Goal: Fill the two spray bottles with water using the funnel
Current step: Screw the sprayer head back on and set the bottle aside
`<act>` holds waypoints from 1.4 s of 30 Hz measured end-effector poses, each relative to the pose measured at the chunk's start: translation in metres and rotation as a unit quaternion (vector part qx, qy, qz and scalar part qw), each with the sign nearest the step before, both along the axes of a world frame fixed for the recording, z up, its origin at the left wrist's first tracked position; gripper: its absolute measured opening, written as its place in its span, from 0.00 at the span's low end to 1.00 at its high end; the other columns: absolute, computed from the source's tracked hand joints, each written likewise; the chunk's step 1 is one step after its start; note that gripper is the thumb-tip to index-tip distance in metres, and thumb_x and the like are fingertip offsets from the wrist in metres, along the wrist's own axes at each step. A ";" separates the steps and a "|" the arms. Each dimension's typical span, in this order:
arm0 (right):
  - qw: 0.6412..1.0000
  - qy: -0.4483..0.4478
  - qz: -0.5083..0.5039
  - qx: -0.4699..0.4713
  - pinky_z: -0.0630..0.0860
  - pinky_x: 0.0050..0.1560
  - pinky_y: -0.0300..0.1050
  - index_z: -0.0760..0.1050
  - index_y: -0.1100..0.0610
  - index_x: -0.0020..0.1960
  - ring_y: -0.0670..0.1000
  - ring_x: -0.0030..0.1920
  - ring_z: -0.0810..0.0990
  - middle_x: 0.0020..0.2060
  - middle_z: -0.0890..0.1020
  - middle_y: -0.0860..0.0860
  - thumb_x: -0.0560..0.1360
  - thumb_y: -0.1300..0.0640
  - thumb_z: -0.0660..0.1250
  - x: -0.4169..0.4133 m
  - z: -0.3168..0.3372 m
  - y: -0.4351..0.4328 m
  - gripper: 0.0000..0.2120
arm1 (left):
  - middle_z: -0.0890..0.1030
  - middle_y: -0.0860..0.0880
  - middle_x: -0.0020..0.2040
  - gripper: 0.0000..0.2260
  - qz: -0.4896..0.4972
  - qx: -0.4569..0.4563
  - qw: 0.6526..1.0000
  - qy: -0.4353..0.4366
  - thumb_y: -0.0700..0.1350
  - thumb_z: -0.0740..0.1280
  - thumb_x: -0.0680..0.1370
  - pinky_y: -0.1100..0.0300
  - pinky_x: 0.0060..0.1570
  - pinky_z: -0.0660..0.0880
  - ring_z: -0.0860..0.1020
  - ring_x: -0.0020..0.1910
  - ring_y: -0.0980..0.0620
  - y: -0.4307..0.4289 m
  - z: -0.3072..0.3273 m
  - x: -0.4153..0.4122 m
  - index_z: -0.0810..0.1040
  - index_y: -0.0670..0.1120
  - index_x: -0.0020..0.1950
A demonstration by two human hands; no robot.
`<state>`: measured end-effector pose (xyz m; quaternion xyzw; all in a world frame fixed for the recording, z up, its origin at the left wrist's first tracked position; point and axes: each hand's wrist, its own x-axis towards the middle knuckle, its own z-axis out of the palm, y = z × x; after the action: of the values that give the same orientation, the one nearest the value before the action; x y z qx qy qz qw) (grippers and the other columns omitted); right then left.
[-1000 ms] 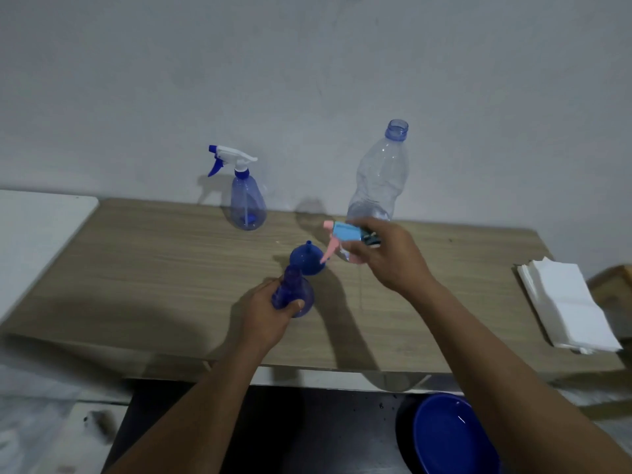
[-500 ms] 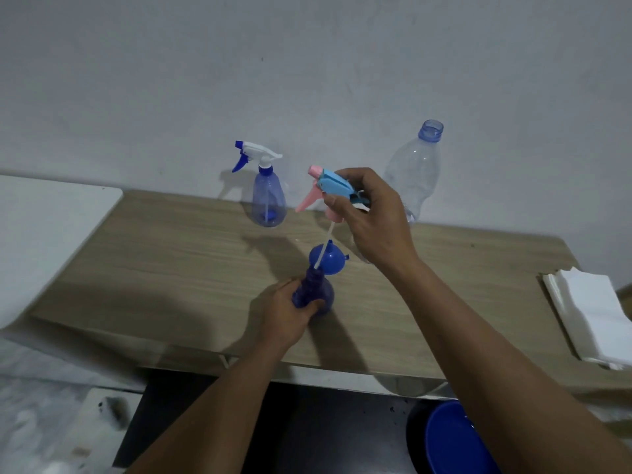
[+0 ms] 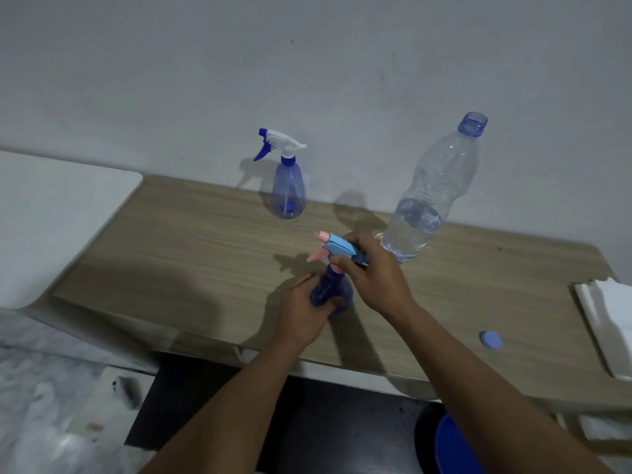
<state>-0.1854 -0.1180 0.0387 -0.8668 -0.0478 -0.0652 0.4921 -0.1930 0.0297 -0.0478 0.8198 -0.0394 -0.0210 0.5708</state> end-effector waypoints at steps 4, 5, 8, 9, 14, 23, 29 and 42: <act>0.999 0.009 0.011 -0.036 0.75 0.46 0.37 0.78 0.50 0.53 0.41 0.47 0.79 0.44 0.81 0.42 0.75 0.55 0.73 0.002 -0.002 -0.001 0.08 | 0.83 0.53 0.52 0.16 -0.013 -0.002 1.000 -0.003 0.50 0.76 0.70 0.51 0.52 0.79 0.81 0.50 0.56 0.000 -0.002 0.001 0.81 0.49 0.56; 0.998 0.007 0.016 -0.052 0.76 0.47 0.40 0.78 0.50 0.53 0.42 0.46 0.79 0.44 0.82 0.43 0.75 0.54 0.74 0.004 -0.002 0.000 0.08 | 0.83 0.53 0.52 0.16 -0.016 -0.005 1.000 -0.002 0.49 0.76 0.70 0.50 0.52 0.79 0.81 0.50 0.56 0.000 -0.002 0.001 0.81 0.50 0.57; 0.995 -0.004 0.039 -0.096 0.77 0.51 0.47 0.78 0.51 0.56 0.45 0.48 0.80 0.48 0.83 0.44 0.76 0.53 0.73 0.006 0.000 -0.001 0.10 | 0.82 0.54 0.55 0.17 -0.018 -0.012 1.000 -0.001 0.46 0.77 0.71 0.53 0.55 0.78 0.80 0.53 0.57 0.001 -0.003 0.001 0.81 0.49 0.59; 0.993 -0.005 0.048 -0.104 0.77 0.52 0.47 0.77 0.51 0.57 0.45 0.48 0.80 0.49 0.83 0.43 0.76 0.53 0.73 0.005 0.001 -0.002 0.11 | 0.82 0.54 0.55 0.18 -0.016 -0.015 1.000 0.002 0.46 0.77 0.71 0.53 0.55 0.79 0.80 0.53 0.58 0.001 -0.003 0.001 0.81 0.50 0.60; 0.988 0.009 0.106 -0.114 0.79 0.57 0.49 0.75 0.48 0.62 0.45 0.54 0.81 0.53 0.81 0.41 0.76 0.58 0.71 0.003 0.003 -0.010 0.15 | 0.83 0.55 0.51 0.16 -0.018 -0.039 0.999 0.008 0.45 0.78 0.70 0.48 0.53 0.80 0.82 0.50 0.55 0.001 -0.004 0.002 0.82 0.51 0.56; 0.985 0.025 0.077 -0.151 0.68 0.45 0.31 0.79 0.50 0.58 0.44 0.47 0.77 0.48 0.82 0.43 0.75 0.56 0.74 0.004 0.007 -0.011 0.13 | 0.81 0.54 0.54 0.19 -0.014 -0.036 0.999 0.008 0.44 0.78 0.71 0.62 0.54 0.78 0.80 0.53 0.58 0.000 -0.004 0.003 0.81 0.51 0.60; 0.993 0.077 0.057 -0.075 0.75 0.43 0.41 0.82 0.50 0.54 0.45 0.42 0.80 0.43 0.84 0.47 0.75 0.52 0.74 0.005 0.001 -0.015 0.08 | 0.81 0.55 0.52 0.16 -0.018 -0.028 0.999 0.009 0.43 0.77 0.71 0.66 0.48 0.77 0.80 0.49 0.60 0.003 -0.001 0.002 0.81 0.51 0.58; 0.996 0.073 0.034 -0.038 0.78 0.46 0.41 0.78 0.55 0.52 0.44 0.44 0.82 0.42 0.84 0.47 0.73 0.51 0.77 0.009 -0.015 -0.008 0.13 | 0.82 0.56 0.53 0.16 -0.019 -0.050 0.999 0.009 0.43 0.76 0.70 0.49 0.54 0.80 0.82 0.51 0.56 0.002 -0.005 0.003 0.82 0.55 0.56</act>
<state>-0.1768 -0.1258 0.0240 -0.8852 -0.0433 0.0168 0.4628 -0.1898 0.0315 -0.0526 0.7890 -0.0507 -0.0374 0.6112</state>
